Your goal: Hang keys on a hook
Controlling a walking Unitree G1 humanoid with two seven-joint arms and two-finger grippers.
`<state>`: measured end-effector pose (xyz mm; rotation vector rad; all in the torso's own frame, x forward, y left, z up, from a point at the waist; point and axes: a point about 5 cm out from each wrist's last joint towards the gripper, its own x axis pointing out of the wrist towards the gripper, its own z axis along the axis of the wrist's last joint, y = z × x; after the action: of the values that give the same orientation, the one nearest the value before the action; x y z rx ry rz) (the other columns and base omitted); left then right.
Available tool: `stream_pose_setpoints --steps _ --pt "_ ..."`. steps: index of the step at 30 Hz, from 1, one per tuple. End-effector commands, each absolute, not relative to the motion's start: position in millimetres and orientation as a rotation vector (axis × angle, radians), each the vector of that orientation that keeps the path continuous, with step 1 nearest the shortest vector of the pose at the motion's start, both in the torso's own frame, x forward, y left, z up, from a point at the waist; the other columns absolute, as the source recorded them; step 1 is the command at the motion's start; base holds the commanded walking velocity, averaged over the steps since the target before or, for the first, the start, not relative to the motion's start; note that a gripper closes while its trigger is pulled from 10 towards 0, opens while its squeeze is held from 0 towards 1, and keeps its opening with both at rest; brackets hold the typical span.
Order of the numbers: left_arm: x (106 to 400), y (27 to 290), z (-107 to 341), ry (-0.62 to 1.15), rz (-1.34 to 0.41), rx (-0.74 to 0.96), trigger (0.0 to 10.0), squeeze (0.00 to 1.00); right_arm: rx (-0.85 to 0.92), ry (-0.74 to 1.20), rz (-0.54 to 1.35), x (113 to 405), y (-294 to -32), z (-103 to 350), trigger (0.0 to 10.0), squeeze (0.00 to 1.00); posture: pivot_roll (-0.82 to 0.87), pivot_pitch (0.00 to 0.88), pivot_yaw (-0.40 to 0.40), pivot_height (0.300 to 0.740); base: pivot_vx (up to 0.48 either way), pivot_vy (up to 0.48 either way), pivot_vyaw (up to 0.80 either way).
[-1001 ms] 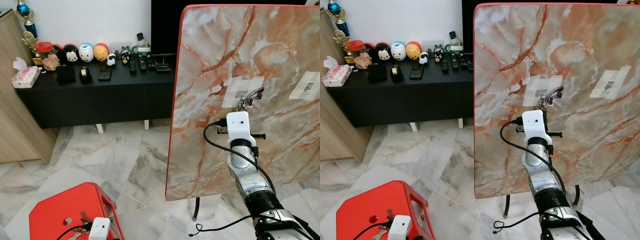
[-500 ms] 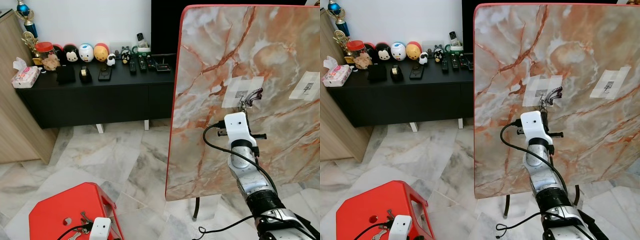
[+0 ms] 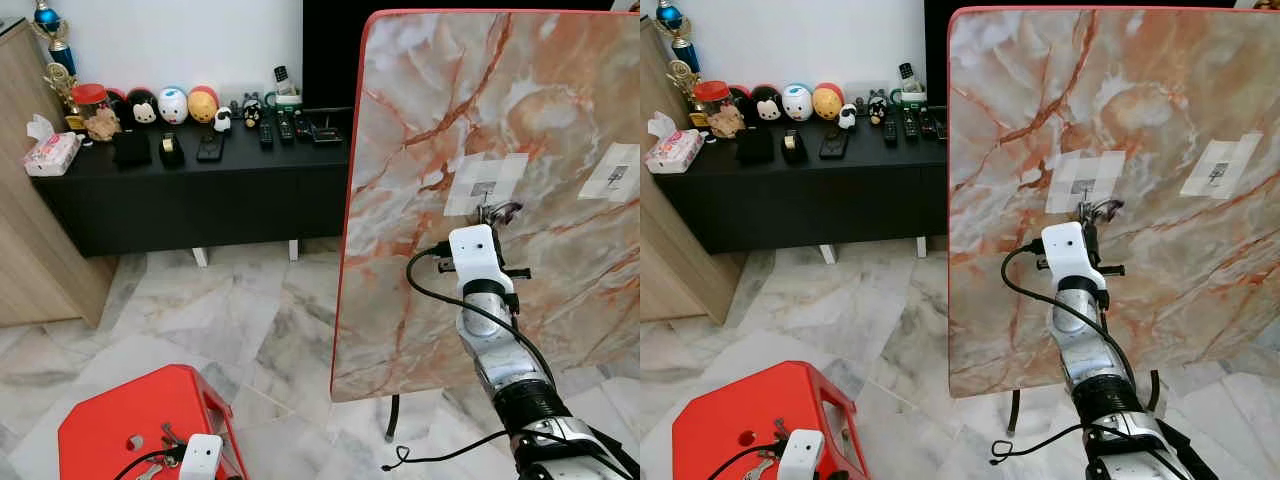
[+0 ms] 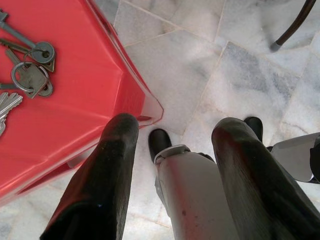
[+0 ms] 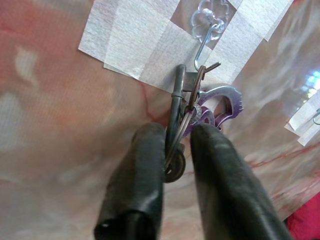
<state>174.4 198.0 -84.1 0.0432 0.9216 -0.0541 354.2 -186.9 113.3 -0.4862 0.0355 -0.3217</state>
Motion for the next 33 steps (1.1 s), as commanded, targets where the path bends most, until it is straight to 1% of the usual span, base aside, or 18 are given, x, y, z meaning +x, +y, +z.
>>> stream_pose_setpoints --steps 1,8,11,13,16,18,19,20,21,22,24,29,33 --pt "174 198 -84 0.921 -0.046 0.033 10.0 0.00 -0.465 0.010 -0.323 358 -185 121 10.0 1.00 0.05 0.000 -0.075 0.740 0.000 0.000 0.00" --pt "174 198 -84 0.921 -0.045 0.032 10.0 0.00 -0.439 -0.005 -0.315 349 -186 116 10.0 1.00 0.05 0.000 -0.077 0.740 0.000 0.000 0.00" --pt "174 198 -84 0.921 -0.044 0.032 10.0 0.00 -0.431 -0.019 -0.314 343 -189 113 10.0 1.00 0.05 0.000 -0.079 0.740 0.000 0.000 0.00" --pt "173 199 -85 0.922 -0.044 0.033 10.0 0.00 -0.418 -0.029 -0.320 332 -193 110 10.0 1.00 0.05 0.000 -0.079 0.740 0.000 0.000 0.00" --pt "173 199 -85 0.922 -0.043 0.032 10.0 0.00 -0.405 -0.041 -0.297 327 -193 109 10.0 1.00 0.05 0.000 -0.080 0.740 0.000 0.000 0.00" --pt "173 199 -85 0.922 -0.042 0.033 10.0 0.00 -0.383 -0.046 -0.259 321 -192 106 10.0 1.00 0.05 0.000 -0.081 0.740 0.000 0.000 0.00" --pt "173 199 -85 0.922 -0.042 0.033 10.0 0.00 -0.326 -0.038 -0.225 314 -191 102 10.0 1.00 0.05 0.000 -0.082 0.740 0.000 0.000 0.00" --pt "173 199 -84 0.922 -0.041 0.033 10.0 0.00 -0.304 -0.028 -0.213 310 -191 100 10.0 1.00 0.05 0.000 -0.084 0.740 0.000 0.000 0.00" --pt "173 199 -84 0.920 -0.040 0.033 10.0 0.00 -0.287 -0.015 -0.184 305 -190 96 10.0 0.07 0.05 0.000 -0.083 0.740 0.000 0.000 0.00" --pt "174 199 -84 0.919 -0.038 0.033 10.0 0.00 -0.281 0.006 -0.147 299 -189 90 10.0 0.00 0.04 0.000 -0.082 0.740 0.000 0.000 0.00" --pt "174 199 -84 0.919 -0.037 0.034 10.0 0.00 -0.268 0.069 -0.138 293 -190 78 10.0 0.00 0.04 0.000 -0.082 0.740 0.000 0.000 0.00" --pt "177 201 -83 0.910 -0.025 0.042 10.0 0.00 -0.180 0.351 -0.110 273 -194 25 10.0 0.00 0.05 0.000 -0.078 0.740 0.000 0.000 0.00" --pt "178 203 -82 0.906 -0.017 0.049 10.0 0.00 -0.159 0.436 -0.079 270 -191 10 10.0 0.00 0.04 0.000 -0.072 0.740 0.000 0.000 0.00"
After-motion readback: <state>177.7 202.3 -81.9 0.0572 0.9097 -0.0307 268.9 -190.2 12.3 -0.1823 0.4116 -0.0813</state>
